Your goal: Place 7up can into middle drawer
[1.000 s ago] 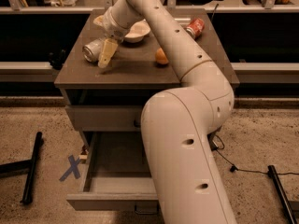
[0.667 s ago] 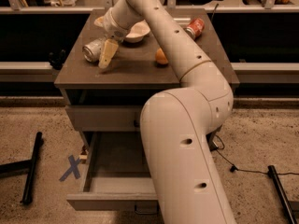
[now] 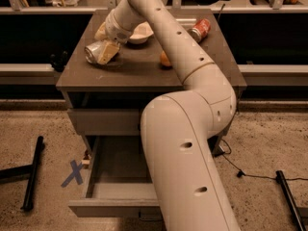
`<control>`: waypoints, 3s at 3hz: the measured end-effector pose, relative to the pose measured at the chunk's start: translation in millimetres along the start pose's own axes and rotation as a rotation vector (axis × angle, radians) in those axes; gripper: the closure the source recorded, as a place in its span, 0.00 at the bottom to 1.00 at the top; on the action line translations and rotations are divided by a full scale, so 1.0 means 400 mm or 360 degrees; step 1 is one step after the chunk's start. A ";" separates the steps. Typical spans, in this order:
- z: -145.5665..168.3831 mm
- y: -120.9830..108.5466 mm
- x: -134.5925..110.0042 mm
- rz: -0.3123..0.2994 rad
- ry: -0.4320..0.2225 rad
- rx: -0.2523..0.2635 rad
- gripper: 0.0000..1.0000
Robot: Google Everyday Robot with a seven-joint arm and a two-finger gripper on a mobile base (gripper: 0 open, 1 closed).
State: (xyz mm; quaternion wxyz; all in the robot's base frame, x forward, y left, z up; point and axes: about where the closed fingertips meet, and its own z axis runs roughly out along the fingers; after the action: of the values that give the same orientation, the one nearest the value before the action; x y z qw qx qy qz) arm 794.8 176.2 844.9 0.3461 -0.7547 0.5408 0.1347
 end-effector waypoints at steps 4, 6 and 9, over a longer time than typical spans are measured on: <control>-0.147 0.037 -0.102 -0.0225 -0.0036 0.0050 1.00; -0.238 0.223 -0.074 -0.0163 -0.0113 -0.0045 1.00; -0.305 0.369 -0.030 0.0105 -0.0104 0.0032 1.00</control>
Offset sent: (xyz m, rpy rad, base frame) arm -0.0078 -0.0027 0.0359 -0.0012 -0.0822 0.0402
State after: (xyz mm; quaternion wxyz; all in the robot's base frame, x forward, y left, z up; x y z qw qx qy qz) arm 635.2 77.6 884.5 0.3664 -0.7282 0.5551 0.1653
